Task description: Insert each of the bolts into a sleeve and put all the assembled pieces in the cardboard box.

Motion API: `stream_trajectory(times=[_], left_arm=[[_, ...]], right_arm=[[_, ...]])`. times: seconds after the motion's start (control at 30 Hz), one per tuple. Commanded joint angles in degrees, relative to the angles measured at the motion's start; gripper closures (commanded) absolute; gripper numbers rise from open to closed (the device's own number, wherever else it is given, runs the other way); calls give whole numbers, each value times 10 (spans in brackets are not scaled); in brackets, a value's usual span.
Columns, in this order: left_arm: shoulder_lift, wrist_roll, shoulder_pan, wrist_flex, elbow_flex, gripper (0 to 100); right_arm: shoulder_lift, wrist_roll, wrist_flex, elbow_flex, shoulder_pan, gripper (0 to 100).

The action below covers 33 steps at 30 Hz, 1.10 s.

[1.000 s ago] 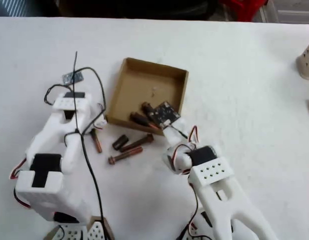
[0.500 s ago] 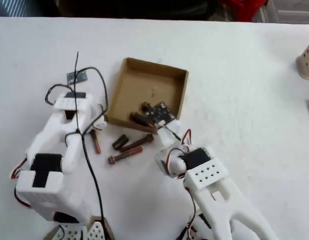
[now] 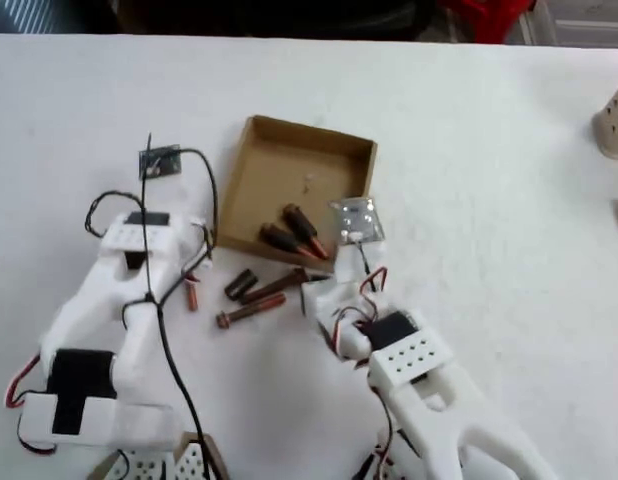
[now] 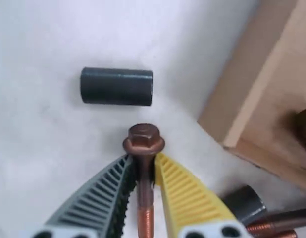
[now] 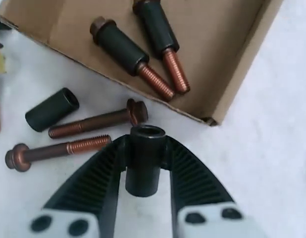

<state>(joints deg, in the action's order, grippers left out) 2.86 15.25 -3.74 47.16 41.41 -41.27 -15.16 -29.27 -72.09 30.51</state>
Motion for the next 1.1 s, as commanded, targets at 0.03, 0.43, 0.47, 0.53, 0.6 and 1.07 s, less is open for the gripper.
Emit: stream_trajectory(times=[0.03, 0.43, 0.47, 0.53, 0.6, 1.07], left_arm=[[36, -9, 8, -14, -1, 980], [36, -11, 6, -13, 0, 980], [36, -11, 5, -13, 0, 980], [37, -11, 5, -13, 0, 980], [37, -11, 5, -12, 0, 980], [206, -58, 42, -54, 116, 980]], right_arm=[[-16, -11, 166, -46, 6, 983], [-16, 20, 508, -156, 17, 983], [-16, 43, 542, -168, 25, 983], [-15, 74, 577, -177, 41, 983], [-15, 90, 575, -178, 52, 983], [-11, 136, 714, -181, 51, 983]])
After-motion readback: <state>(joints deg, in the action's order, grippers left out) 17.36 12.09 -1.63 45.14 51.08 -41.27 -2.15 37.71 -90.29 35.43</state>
